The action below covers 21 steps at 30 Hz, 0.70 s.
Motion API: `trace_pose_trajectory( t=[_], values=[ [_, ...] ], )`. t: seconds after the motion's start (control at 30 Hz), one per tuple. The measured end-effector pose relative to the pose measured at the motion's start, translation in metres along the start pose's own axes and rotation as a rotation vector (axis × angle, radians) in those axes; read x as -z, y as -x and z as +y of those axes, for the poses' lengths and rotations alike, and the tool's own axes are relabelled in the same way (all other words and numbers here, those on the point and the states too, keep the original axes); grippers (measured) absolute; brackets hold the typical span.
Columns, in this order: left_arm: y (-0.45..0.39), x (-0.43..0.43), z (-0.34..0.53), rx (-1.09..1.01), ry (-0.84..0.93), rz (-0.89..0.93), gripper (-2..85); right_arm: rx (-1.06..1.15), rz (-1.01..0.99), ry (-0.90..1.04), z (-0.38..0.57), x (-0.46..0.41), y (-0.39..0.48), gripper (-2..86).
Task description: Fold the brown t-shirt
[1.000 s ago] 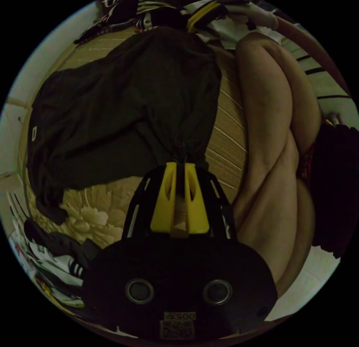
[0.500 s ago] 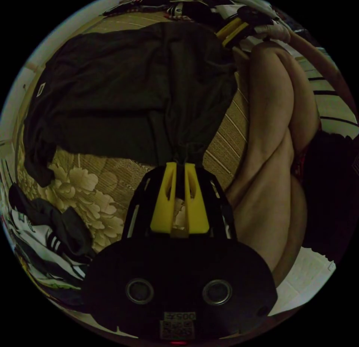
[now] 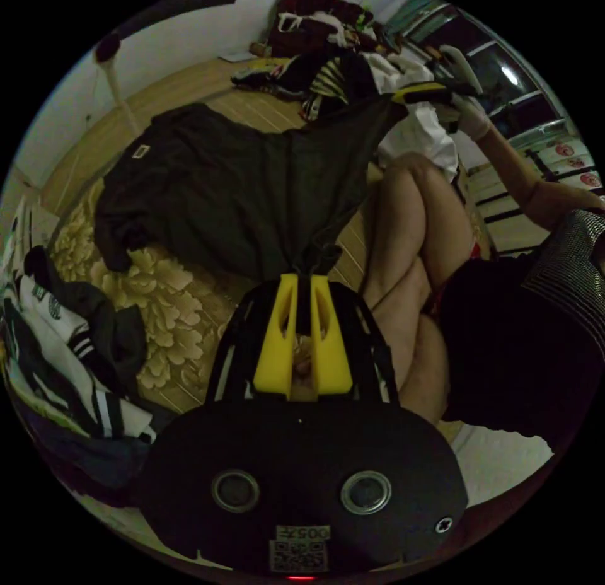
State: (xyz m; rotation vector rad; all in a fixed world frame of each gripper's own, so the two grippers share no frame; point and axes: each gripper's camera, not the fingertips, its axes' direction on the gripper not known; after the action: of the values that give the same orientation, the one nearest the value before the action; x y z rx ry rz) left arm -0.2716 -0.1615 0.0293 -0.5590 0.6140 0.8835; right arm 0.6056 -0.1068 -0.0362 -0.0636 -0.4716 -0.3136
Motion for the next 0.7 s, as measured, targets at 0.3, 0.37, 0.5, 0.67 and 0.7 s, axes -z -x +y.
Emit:
trace_pose_trajectory(
  t=[0.3, 0.37, 0.5, 0.67, 0.7],
  values=[
    [-0.004, 0.113, 0.094, 0.057, -0.243, 0.023, 0.9, 0.009, -0.126, -0.359, 0.027, 0.129, 0.034, -1.7],
    [0.001, 0.133, 0.108, 0.089, -0.320, 0.030, 0.8, -0.022, -0.097, -0.374, 0.018, 0.136, 0.032, -1.7],
    [0.046, 0.162, 0.129, 0.271, -0.476, 0.022, 0.6, -0.145, -0.072, -0.303, -0.010, 0.113, 0.002, -1.7],
    [0.138, 0.174, 0.097, 0.473, -0.515, -0.037, 0.5, -0.232, -0.079, -0.244, -0.101, 0.046, -0.047, -1.7],
    [0.159, 0.188, 0.084, 0.508, -0.538, -0.058, 0.4, -0.237, -0.076, -0.253, -0.114, 0.045, -0.050, -1.7]
  ],
)
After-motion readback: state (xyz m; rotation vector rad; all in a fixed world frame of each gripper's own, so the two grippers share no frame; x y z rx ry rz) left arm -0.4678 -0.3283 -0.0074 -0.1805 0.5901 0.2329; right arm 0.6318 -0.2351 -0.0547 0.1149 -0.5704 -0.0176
